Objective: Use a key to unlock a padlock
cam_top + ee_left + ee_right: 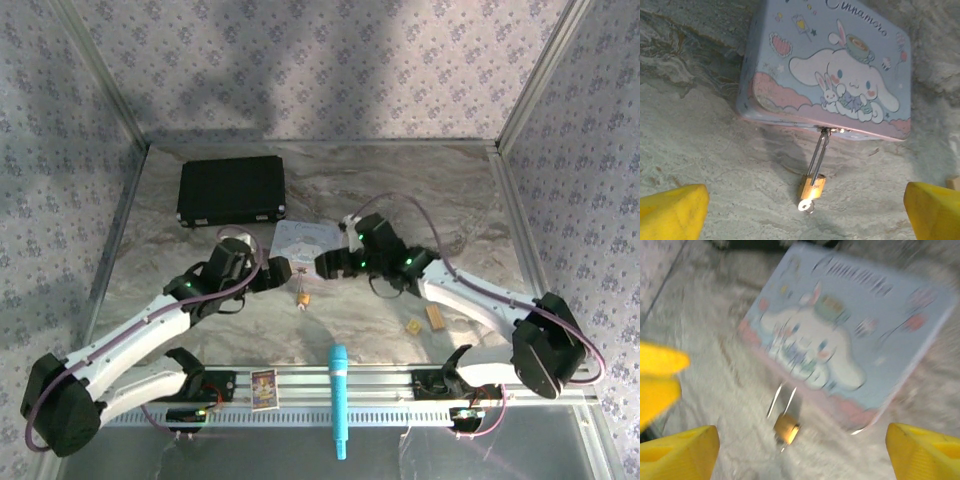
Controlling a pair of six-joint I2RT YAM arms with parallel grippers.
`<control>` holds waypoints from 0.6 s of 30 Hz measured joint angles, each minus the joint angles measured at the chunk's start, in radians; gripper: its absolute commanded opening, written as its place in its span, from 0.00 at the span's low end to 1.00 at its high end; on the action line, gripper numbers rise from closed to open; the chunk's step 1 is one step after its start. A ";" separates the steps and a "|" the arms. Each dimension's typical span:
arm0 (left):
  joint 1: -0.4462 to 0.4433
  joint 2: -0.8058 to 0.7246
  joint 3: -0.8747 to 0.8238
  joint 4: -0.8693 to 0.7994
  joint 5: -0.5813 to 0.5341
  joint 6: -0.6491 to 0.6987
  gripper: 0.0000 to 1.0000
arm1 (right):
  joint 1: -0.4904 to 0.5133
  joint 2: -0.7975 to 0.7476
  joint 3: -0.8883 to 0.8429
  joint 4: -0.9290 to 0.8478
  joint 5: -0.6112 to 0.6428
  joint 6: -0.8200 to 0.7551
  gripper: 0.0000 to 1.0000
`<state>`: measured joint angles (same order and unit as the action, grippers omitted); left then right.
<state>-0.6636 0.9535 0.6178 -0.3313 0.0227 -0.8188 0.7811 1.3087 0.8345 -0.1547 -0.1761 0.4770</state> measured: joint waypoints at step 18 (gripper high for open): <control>0.101 -0.022 -0.035 0.009 0.070 -0.032 0.99 | 0.223 0.355 -0.023 0.201 0.176 0.172 0.59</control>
<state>-0.5629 0.9314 0.5831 -0.3222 0.0929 -0.8505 1.0039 1.6638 0.8112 0.0460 -0.0002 0.6495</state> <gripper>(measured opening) 0.993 0.595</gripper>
